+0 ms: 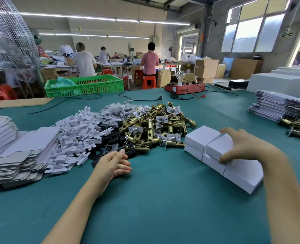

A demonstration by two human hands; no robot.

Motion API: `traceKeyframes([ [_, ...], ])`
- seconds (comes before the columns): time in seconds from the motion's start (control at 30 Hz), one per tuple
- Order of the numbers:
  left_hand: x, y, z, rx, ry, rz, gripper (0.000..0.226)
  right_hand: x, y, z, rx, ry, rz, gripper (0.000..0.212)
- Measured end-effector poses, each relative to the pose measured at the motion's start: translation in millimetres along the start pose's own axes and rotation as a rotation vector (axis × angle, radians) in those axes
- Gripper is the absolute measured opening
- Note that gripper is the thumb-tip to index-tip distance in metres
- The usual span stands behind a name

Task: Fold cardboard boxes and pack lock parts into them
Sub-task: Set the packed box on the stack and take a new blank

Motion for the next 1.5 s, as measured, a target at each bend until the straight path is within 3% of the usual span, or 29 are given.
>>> traceKeyframes([
  [0.47,5,-4,5,0.029,0.011,-0.012,0.027,-5,-11,-19,-0.006,-0.036,-0.007,0.1],
  [0.73,5,-2,4,0.048,-0.003,-0.032,0.037,1,-4,-15,-0.046,0.015,-0.019,0.102],
  [0.83,7,-3,5,0.035,0.001,-0.03,0.021,23,1,-7,-0.29,0.0,0.048,0.081],
  [0.93,7,-3,5,0.027,-0.005,-0.031,0.017,64,6,-3,-0.534,-0.217,0.366,0.043],
  [1.03,6,-3,5,0.021,-0.013,-0.029,0.016,113,4,-15,-0.398,-0.347,0.567,0.013],
  [1.2,6,-4,3,-0.019,0.006,0.001,0.016,164,-25,-77,-0.243,-0.331,0.555,0.018],
  [1.37,7,-6,2,-0.048,0.008,0.022,0.016,177,-40,-142,-0.285,-0.509,0.377,0.016],
  [1.5,2,-5,3,-0.057,0.094,0.016,0.014,175,-48,-153,-0.291,-0.531,0.376,0.012],
])
Point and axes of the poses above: each hand's wrist, its own y-axis away from the middle knuckle, its own z-axis out of the back of the hand, x = y × z, the point moved 1 cm from there along -y, towards the middle knuckle, and after that the axes turned 1 degree about -z, right-handed, at the moved point
